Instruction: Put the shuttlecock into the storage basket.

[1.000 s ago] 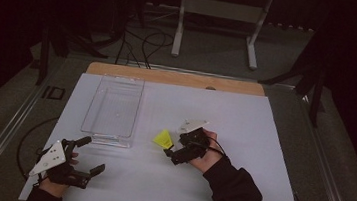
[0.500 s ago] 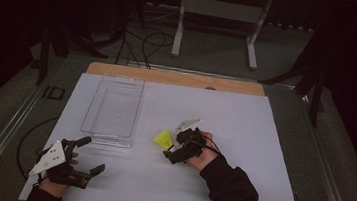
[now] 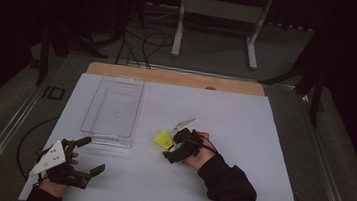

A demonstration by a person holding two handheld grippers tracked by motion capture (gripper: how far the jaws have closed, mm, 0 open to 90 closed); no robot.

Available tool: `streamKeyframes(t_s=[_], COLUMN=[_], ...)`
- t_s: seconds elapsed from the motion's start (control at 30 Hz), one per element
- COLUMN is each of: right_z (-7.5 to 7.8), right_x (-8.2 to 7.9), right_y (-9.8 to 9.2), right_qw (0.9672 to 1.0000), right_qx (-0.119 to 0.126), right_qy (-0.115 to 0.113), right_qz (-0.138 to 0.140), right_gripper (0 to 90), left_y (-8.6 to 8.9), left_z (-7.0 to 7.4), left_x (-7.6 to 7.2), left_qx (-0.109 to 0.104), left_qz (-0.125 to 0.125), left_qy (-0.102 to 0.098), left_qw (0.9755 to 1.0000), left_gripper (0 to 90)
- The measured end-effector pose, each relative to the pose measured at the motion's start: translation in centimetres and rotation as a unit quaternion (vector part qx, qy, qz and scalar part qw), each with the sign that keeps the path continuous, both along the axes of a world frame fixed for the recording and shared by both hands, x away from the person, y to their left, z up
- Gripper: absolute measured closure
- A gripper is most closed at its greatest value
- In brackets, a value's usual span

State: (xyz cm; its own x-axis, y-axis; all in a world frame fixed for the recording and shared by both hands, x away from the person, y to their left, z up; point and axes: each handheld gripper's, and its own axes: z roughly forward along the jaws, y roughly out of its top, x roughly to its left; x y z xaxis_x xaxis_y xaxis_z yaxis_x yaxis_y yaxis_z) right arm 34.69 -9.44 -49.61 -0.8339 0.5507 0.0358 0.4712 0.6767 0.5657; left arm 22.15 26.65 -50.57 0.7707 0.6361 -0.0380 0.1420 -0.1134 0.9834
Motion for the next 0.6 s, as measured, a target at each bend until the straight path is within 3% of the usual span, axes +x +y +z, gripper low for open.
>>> streamKeyframes(t_s=[0.27,0.6], right_z=[-0.48,-0.99], right_x=[0.49,0.84], right_y=[0.43,0.62], right_qw=[0.9996,0.9989], right_qx=[-0.02,-0.026], right_qy=[0.013,0.033], right_qz=[-0.014,-0.02], right_gripper=[26.8,40.8], left_y=[0.01,0.03], left_z=[0.0,-0.01], left_x=[0.01,0.01], left_qx=[0.0,0.0], left_qz=[0.0,-0.001], left_qy=[0.0,0.0], left_qw=[1.0,1.0], left_gripper=[0.0,0.0])
